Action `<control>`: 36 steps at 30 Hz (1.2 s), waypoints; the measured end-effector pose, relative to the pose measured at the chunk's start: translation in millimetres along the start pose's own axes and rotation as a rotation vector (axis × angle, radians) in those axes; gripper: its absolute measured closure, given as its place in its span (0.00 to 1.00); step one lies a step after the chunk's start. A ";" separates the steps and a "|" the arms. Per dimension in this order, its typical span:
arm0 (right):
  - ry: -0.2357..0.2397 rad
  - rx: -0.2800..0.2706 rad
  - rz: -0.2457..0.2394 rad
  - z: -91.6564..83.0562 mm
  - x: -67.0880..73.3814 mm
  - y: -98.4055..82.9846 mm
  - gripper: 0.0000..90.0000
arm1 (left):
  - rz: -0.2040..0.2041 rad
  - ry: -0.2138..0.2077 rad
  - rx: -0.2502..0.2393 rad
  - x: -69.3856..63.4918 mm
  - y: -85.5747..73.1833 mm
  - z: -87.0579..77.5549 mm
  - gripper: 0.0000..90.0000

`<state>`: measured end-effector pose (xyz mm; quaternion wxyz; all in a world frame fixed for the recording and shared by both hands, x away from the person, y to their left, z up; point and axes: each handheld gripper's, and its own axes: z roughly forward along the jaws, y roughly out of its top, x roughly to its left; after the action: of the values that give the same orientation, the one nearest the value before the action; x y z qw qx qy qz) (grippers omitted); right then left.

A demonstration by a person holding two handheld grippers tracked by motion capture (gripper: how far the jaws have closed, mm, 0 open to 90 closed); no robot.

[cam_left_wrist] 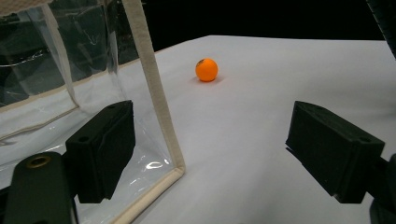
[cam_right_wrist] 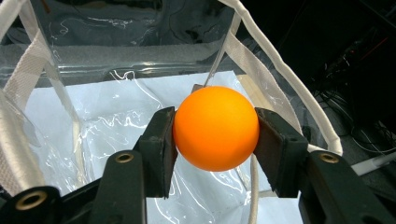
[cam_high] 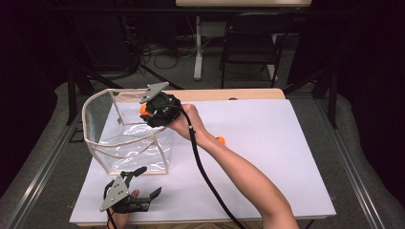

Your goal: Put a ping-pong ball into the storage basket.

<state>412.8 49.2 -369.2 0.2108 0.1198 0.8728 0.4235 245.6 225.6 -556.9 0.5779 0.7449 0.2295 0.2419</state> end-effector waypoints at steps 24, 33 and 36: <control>0.025 0.069 0.018 11.9 -3.6 -1.5 0.57 | 0.001 0.001 0.001 0.1 0.0 -0.4 0.17; 0.035 0.088 0.016 15.0 -2.3 -1.8 0.56 | 0.000 0.002 0.001 0.2 0.0 -0.4 0.17; 0.040 0.099 0.017 15.8 -2.6 -2.1 0.56 | -0.001 0.001 0.001 0.0 0.0 -0.3 0.17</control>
<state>422.4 57.7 -378.9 0.1833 0.1290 0.8957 0.3842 245.4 225.9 -556.8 0.5773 0.7451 0.2302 0.2421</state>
